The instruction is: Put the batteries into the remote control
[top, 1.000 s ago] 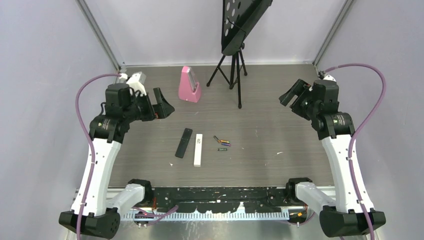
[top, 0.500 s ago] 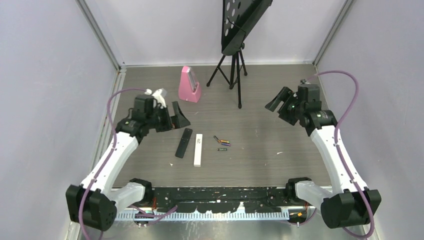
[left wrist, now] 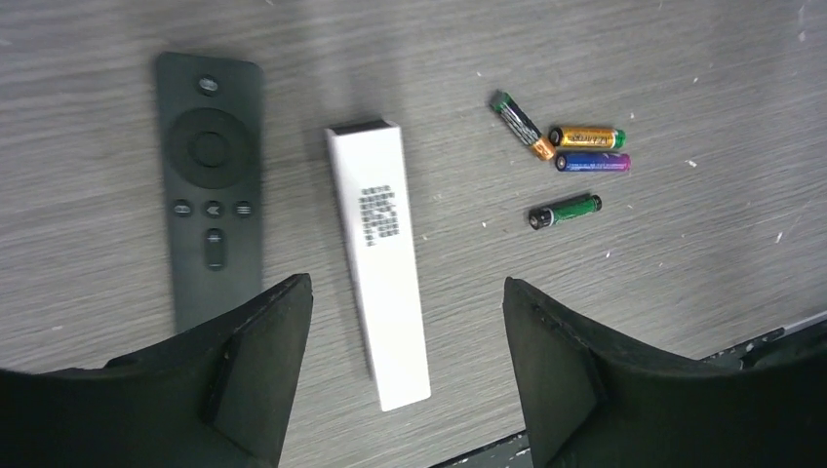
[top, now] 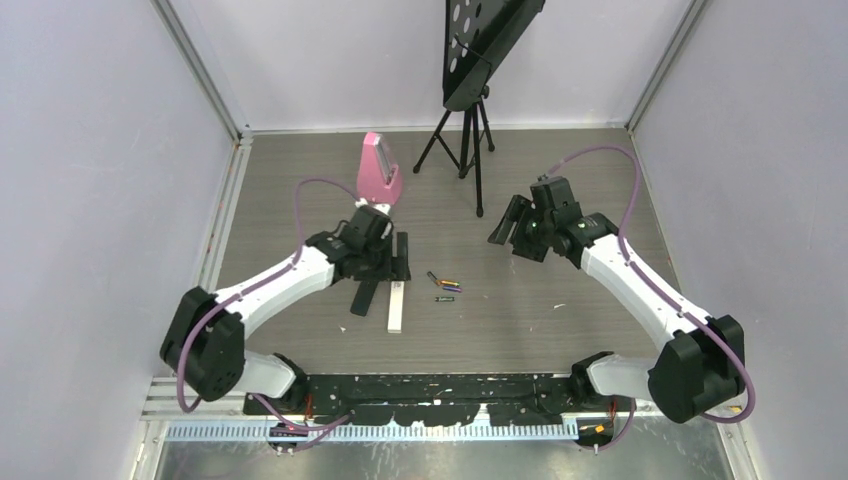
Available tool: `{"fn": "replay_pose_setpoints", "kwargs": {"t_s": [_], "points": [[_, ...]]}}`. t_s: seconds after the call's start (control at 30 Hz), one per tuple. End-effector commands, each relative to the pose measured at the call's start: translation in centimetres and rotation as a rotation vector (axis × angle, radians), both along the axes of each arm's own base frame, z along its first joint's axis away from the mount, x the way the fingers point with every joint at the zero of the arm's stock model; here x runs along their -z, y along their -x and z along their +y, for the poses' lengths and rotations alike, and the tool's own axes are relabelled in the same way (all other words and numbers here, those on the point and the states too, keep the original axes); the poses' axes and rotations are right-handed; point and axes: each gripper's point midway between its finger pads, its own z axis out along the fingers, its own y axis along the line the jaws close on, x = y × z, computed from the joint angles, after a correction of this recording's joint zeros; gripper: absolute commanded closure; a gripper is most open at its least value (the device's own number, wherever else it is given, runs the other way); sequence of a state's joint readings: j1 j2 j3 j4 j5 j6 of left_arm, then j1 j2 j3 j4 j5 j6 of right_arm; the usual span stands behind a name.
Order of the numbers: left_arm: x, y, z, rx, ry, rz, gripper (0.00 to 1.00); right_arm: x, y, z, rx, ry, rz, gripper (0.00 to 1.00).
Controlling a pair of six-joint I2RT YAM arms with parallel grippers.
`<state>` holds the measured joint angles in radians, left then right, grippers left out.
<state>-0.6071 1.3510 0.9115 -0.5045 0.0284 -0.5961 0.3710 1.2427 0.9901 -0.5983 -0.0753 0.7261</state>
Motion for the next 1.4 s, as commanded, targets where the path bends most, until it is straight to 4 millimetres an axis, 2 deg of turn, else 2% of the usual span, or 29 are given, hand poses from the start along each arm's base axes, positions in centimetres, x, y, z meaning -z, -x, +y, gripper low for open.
{"fn": "replay_pose_setpoints", "kwargs": {"t_s": [0.0,0.2,0.33,0.37,0.43,0.53,0.67,0.7,0.73,0.8,0.83,0.93,1.0,1.07,1.2,1.23,1.37], "points": [[1.0,-0.8,-2.2,-0.05,-0.015,-0.038,0.28,-0.3,-0.9,1.0,0.026,-0.024,-0.038,0.33],[3.9,-0.4,-0.7,-0.137,-0.226,-0.009,0.34,0.6,-0.4,1.5,0.02,-0.018,-0.025,0.34],[5.5,0.1,-1.7,-0.114,-0.217,0.026,0.37,1.1,-0.1,1.5,0.02,-0.02,-0.018,0.34],[5.9,0.3,-2.0,-0.107,-0.204,0.044,0.41,1.2,-0.1,1.5,0.018,-0.02,-0.017,0.34],[6.5,0.5,-2.2,-0.106,-0.207,0.066,0.55,1.3,0.0,1.7,0.007,-0.02,-0.019,0.34],[6.4,0.4,-2.3,-0.106,-0.207,0.07,0.76,1.1,0.5,3.3,-0.106,-0.001,-0.069,0.33],[5.6,0.0,-1.8,-0.136,-0.224,0.048,0.86,1.5,1.3,6.0,-0.204,0.017,-0.109,0.3],[5.5,0.0,-1.4,-0.17,-0.241,0.053,0.84,1.7,1.5,6.7,-0.211,0.022,-0.116,0.3],[5.4,0.0,-1.0,-0.205,-0.252,0.062,0.72,2.0,1.4,6.9,-0.193,0.05,-0.134,0.28],[5.4,-0.1,-1.0,-0.241,-0.244,0.067,0.42,2.5,1.7,8.1,-0.19,0.085,-0.173,0.23],[5.3,-0.2,-0.8,-0.256,-0.242,0.06,0.33,2.6,2.2,9.1,-0.201,0.1,-0.195,0.2],[3.9,-0.9,-0.9,-0.272,-0.198,0.022,0.13,3.4,2.9,10.8,-0.187,0.168,-0.23,0.17],[2.5,-1.6,-0.7,-0.274,-0.164,0.007,0.09,3.9,3.6,12.1,-0.182,0.199,-0.242,0.17],[1.3,-2.7,0.6,-0.305,-0.143,-0.01,0.08,4.2,4.0,13.2,-0.163,0.222,-0.26,0.17],[0.0,-4.8,6.0,-0.427,-0.125,-0.041,0.08,5.1,5.2,17.0,-0.213,0.249,-0.289,0.18],[-0.3,-5.0,7.2,-0.448,-0.13,-0.05,0.08,4.7,5.5,18.4,-0.232,0.251,-0.299,0.19],[-0.4,-4.7,11.0,-0.526,-0.176,-0.057,0.09,6.3,6.4,21.5,-0.274,0.334,-0.281,0.25]]}}
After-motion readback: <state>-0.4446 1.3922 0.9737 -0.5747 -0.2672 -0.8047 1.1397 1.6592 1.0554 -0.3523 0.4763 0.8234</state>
